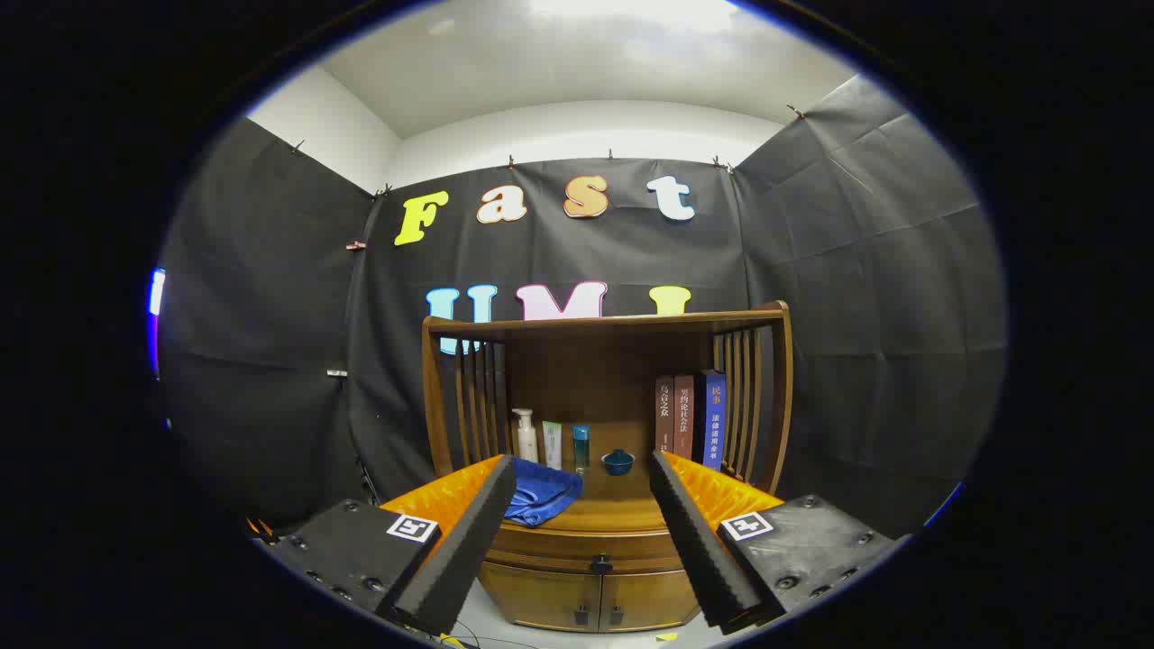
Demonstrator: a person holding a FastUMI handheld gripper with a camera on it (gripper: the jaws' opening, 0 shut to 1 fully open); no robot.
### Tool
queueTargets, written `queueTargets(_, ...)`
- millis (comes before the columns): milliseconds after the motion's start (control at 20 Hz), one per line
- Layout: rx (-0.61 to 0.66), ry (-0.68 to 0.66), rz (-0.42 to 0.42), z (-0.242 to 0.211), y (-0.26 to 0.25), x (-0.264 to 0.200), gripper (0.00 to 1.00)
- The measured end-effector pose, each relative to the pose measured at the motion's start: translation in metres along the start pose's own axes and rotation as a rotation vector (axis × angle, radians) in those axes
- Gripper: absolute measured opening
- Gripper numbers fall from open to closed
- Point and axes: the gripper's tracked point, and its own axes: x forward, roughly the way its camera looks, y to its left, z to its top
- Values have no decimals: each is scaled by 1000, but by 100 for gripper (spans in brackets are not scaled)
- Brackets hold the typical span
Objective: Pull open the drawer, take out the items inside it, and place them on the countertop above the cabinet.
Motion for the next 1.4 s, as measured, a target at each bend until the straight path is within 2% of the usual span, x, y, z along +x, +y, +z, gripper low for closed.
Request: queueTargets(1400, -9, 21, 13, -1, 2, -1, 98)
